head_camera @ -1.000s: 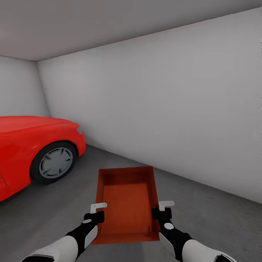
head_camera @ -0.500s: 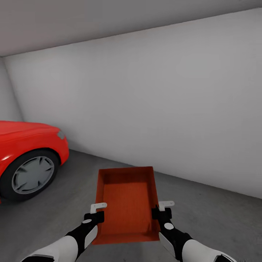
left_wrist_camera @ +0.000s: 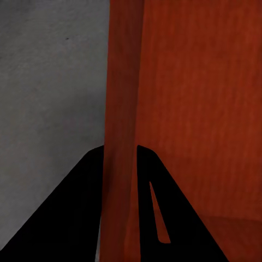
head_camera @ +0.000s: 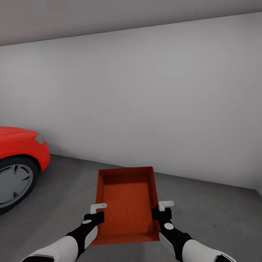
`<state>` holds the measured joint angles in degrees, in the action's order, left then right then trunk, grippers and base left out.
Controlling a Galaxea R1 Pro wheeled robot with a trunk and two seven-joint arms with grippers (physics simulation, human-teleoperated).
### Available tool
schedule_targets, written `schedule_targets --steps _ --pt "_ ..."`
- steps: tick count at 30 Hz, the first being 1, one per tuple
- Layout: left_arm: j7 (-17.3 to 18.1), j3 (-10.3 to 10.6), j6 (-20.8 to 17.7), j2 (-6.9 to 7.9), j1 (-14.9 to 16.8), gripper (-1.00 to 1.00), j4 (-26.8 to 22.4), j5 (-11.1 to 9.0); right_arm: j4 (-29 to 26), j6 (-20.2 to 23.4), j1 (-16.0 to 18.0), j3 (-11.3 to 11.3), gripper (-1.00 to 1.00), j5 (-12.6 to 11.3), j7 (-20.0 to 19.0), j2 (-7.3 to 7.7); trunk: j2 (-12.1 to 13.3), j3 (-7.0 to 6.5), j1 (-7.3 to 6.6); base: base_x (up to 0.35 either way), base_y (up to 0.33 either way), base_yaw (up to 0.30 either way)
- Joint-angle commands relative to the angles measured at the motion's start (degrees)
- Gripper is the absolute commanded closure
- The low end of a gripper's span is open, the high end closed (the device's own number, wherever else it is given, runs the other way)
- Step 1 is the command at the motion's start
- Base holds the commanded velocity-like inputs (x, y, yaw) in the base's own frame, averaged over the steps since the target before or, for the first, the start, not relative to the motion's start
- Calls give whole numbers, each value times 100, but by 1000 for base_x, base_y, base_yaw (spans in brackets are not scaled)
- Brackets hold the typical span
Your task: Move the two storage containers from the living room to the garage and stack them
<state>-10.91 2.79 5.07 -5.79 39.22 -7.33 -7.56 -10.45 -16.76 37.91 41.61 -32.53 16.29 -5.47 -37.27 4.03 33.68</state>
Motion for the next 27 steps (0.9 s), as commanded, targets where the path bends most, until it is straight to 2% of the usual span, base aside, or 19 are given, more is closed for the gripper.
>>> schedule_targets --steps 1,27 --pt "-42 -191 223 -1 6 100 -190 -9 34 -47 6 -144 100 -192 27 0 -9 11 2 0 0 -285" --pt "-44 -191 223 -10 6 100 -190 -9 34 -47 6 -144 100 -192 55 -5 -9 11 2 0 0 -272"
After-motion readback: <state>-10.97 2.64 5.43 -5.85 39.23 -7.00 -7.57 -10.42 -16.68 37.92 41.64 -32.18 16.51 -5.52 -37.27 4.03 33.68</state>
